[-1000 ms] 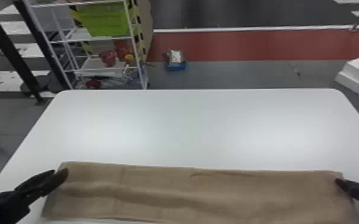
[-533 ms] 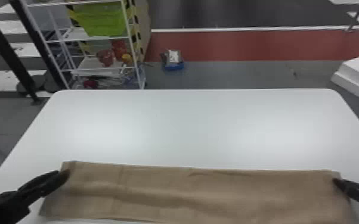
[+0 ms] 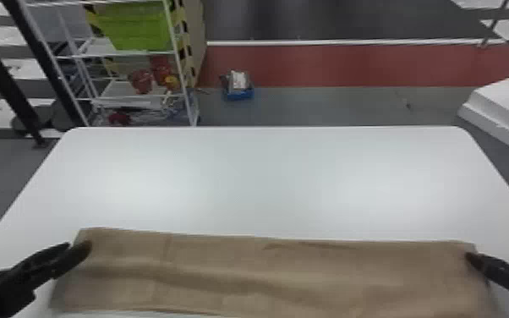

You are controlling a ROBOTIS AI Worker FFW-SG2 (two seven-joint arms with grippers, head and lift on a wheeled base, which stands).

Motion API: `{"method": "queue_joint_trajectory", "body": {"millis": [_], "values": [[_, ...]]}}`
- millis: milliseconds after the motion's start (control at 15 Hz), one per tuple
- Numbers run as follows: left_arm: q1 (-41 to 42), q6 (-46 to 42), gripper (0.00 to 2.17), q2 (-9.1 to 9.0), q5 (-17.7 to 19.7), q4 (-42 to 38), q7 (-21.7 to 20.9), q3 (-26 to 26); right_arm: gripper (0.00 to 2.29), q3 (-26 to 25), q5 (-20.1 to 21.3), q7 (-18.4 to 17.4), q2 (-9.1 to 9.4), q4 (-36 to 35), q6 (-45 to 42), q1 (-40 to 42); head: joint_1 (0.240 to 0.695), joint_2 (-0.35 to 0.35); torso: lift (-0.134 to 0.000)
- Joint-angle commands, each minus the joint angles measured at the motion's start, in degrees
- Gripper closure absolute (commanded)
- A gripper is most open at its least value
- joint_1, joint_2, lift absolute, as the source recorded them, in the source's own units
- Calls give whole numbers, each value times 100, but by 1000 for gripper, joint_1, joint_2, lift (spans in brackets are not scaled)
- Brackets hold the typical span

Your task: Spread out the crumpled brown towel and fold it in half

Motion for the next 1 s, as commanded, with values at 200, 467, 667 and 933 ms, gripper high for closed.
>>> {"method": "queue_joint_trajectory", "body": {"millis": [200,467,667,933], "values": [[-157,-34,377,59,-176,126,-1,-7,1663,18,-9,0,-39,33,-30,-9,695,63,-124],[-148,-34,694,68,-299,153,-124,-112,1663,9,-26,0,-65,33,-30,-9,695,63,-124],[-139,-16,1615,50,-299,126,-124,-112,1663,9,-35,0,-65,33,-30,-9,695,50,-124],[-139,54,1717,59,-247,100,-159,-86,1663,-44,-44,-18,-65,42,-65,-9,695,46,-124]]}}
